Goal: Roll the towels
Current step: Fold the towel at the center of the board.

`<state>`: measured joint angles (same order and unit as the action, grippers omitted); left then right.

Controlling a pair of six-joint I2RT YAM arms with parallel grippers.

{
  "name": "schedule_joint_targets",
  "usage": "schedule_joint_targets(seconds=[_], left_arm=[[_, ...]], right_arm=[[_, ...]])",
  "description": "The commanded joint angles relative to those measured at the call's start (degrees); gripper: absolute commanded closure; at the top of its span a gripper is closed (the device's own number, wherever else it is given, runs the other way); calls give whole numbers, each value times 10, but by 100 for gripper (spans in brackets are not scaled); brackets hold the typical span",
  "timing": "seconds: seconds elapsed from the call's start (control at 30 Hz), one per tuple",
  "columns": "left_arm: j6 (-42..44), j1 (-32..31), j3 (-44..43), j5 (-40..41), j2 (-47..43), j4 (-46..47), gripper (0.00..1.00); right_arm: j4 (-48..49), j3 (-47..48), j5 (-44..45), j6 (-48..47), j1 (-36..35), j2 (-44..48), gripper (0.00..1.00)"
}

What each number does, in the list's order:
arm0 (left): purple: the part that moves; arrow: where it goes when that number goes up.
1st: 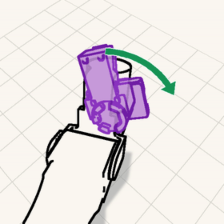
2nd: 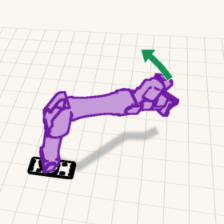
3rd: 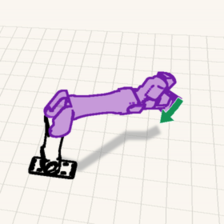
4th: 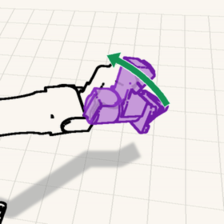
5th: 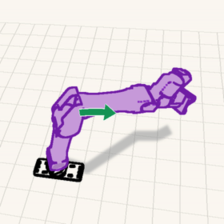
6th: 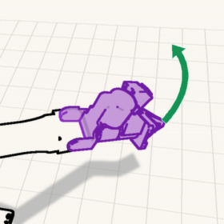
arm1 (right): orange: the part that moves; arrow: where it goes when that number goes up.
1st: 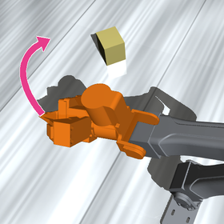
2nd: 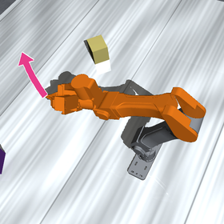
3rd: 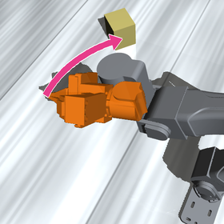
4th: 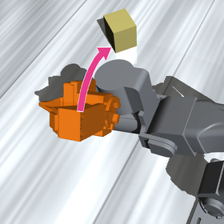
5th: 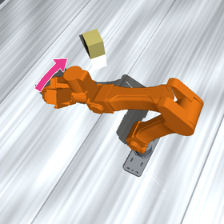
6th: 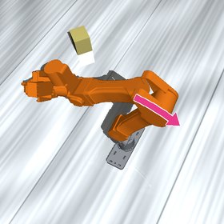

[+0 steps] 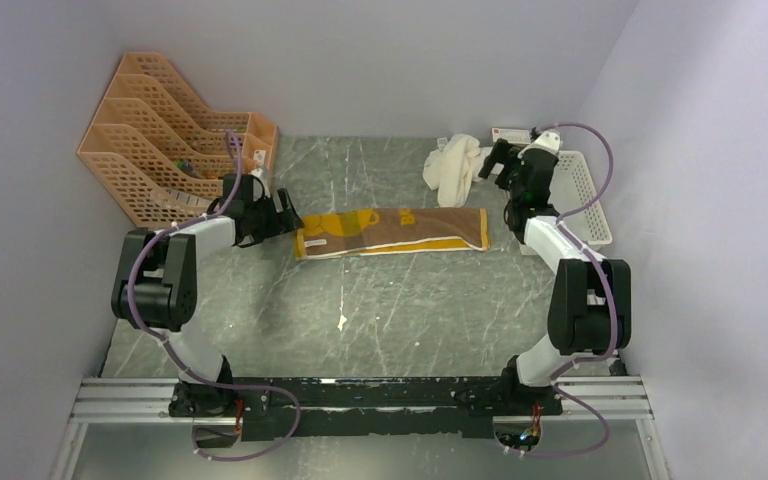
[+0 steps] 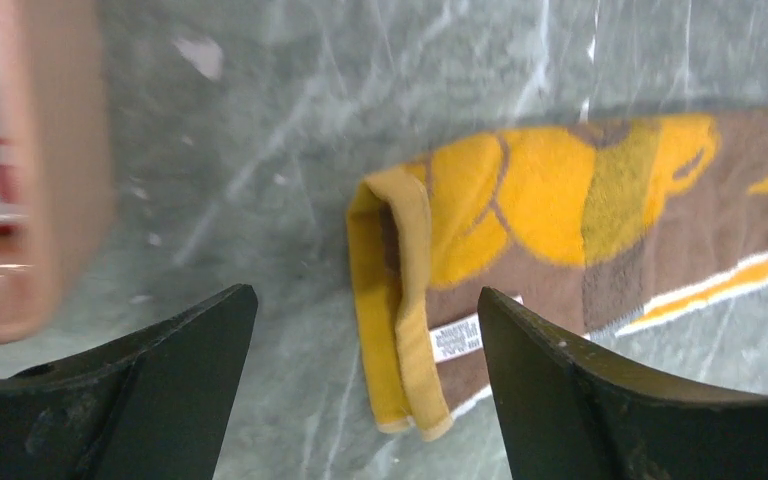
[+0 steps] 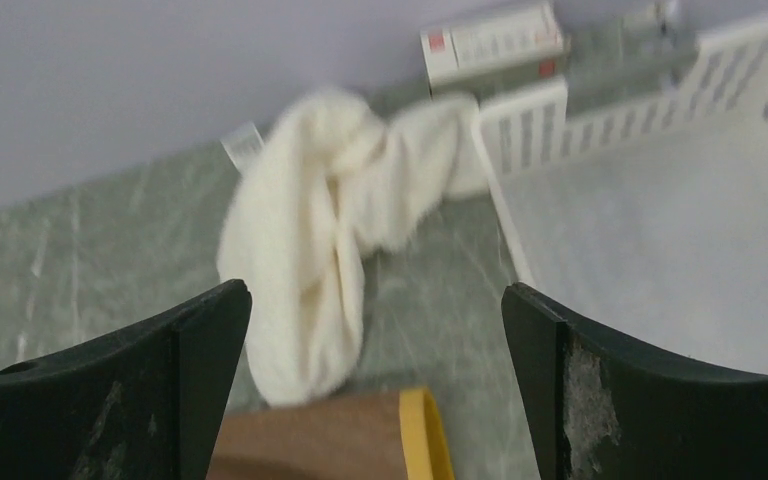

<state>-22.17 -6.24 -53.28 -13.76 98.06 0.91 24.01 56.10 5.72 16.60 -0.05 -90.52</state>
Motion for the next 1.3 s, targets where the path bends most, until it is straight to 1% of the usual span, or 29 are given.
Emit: schedule_joint_targets(seconds=[0.0,0.1,0.2,0.27,0.3,0.4,0.43,0.47,0.6,0.7,0.97,1.03,1.1,1.27], left_arm=[[-40,-3,-23,-117,17,-13,11],[-55,-3,-15,-143,26,5,17],[-69,-3,0,-155,29,24,21],[-70,-3,5,-156,33,26,23],[-69,-2,8,-156,34,26,24],[-64,-3,12,-151,35,19,28],[-63,-3,14,-148,33,18,29],[-63,-3,16,-146,29,19,30],[-60,-3,17,-137,15,15,32],[-55,-3,10,-135,18,8,33],[-54,-3,9,-136,20,10,36],[-53,-3,5,-132,18,7,38],[-52,-3,-1,-131,14,3,39],[-50,-3,-12,-129,12,-1,42]], right_arm=[[-166,0,-15,39,3,-12,4],[-196,-3,-41,47,4,-22,10],[-214,-12,-46,52,3,-38,14],[-237,-8,-51,52,5,-58,18],[-244,-4,-54,51,6,-65,22],[-254,0,-57,55,12,-78,41],[-252,-2,-61,57,14,-79,45],[-249,-3,-67,58,16,-80,48],[-240,-4,-85,59,21,-92,52],[-234,2,-100,58,22,-108,60],[-227,9,-132,58,23,-138,65],[-228,9,-131,57,23,-141,69],[-228,9,-128,56,23,-140,70],[-227,9,-127,55,23,-140,77]])
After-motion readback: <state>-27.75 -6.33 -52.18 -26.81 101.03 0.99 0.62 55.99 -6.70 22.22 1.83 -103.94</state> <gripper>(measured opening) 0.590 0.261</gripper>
